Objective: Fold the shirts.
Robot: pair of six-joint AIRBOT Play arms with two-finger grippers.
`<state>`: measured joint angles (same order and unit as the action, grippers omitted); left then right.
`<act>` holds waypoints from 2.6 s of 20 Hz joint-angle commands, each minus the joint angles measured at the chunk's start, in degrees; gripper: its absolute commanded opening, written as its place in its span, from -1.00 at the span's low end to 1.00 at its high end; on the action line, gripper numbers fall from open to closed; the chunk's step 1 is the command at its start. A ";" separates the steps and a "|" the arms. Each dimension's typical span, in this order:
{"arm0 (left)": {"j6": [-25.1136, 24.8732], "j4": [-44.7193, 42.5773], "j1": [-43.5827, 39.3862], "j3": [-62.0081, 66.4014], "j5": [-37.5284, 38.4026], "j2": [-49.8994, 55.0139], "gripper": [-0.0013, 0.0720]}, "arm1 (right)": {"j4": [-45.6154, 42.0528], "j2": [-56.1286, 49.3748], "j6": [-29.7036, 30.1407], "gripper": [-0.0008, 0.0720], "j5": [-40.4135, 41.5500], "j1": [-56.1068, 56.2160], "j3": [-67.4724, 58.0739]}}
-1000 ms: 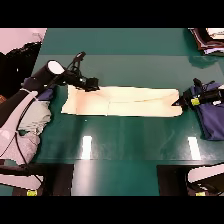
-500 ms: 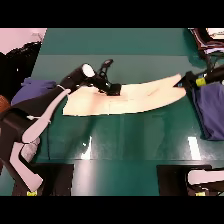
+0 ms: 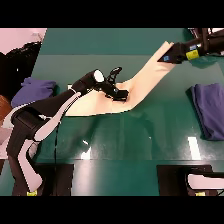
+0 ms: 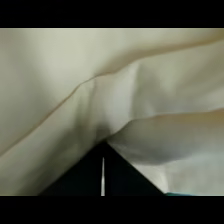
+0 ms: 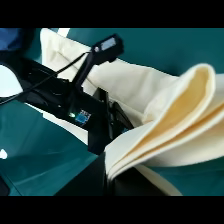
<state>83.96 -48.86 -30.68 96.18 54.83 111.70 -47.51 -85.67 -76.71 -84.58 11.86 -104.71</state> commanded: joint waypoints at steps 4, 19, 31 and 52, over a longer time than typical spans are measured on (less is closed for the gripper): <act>0.02 -1.16 2.89 0.37 1.14 -2.10 -0.91 | 0.04 -0.50 1.36 -0.94 6.25 8.83 -2.08; -0.63 -11.21 35.85 1.07 9.42 -28.55 -0.91 | 25.20 -26.75 24.09 0.56 27.19 35.71 -10.01; -1.51 -11.58 36.06 0.90 14.53 -29.07 -0.91 | 1.38 -13.35 4.09 0.20 12.83 9.16 15.02; -1.90 -10.93 36.06 0.90 16.24 -29.07 -0.91 | 20.74 -35.15 4.76 -0.70 16.35 18.99 4.72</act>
<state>82.06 -60.14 5.37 97.08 70.15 82.67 -30.02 -117.69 -73.91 -67.35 28.91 -94.83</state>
